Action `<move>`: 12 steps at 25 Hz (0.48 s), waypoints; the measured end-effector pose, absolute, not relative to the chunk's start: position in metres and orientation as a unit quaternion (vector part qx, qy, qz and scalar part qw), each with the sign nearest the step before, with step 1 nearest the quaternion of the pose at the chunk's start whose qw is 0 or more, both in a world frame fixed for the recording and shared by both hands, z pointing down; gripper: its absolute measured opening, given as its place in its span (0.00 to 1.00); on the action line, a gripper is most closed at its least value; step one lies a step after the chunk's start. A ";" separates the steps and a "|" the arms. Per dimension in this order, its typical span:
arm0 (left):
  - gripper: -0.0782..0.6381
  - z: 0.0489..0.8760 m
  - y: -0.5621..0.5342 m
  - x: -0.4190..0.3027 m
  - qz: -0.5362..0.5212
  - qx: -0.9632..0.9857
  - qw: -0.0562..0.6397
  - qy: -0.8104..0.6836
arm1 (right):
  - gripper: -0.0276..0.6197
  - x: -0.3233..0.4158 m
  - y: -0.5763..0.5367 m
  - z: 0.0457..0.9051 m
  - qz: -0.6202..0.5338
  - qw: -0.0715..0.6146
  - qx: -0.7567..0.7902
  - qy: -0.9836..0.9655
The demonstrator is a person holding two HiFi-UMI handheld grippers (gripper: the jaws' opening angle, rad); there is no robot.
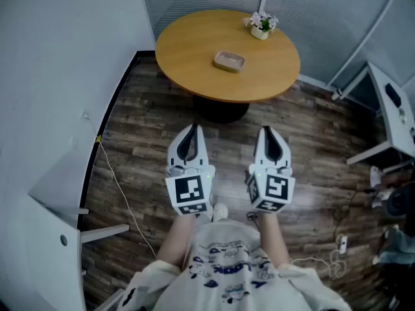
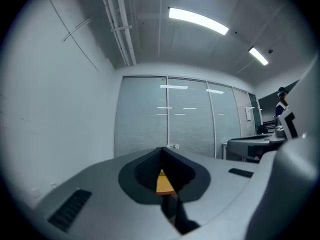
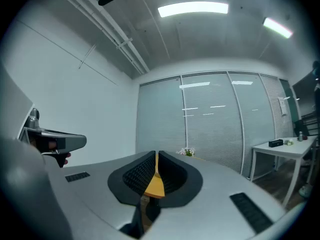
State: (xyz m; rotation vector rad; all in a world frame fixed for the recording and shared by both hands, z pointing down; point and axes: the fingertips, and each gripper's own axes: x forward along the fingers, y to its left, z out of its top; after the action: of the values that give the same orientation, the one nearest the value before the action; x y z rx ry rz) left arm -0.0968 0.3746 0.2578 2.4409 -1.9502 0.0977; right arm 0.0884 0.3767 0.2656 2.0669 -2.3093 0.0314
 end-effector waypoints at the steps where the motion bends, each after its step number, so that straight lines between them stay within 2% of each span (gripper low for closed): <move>1: 0.11 0.258 0.376 -0.095 0.031 0.781 0.007 -0.624 | 0.08 0.089 0.378 0.265 0.010 0.020 0.667 -0.744; 12: 0.11 0.257 0.362 -0.093 0.028 0.778 0.002 -0.628 | 0.08 0.083 0.364 0.267 0.007 0.013 0.651 -0.759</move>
State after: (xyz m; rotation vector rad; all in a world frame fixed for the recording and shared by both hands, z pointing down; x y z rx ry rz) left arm -0.0928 0.3616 0.2574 2.4411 -1.9700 0.0882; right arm 0.0833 0.3636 0.2670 2.0301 -2.3638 0.0233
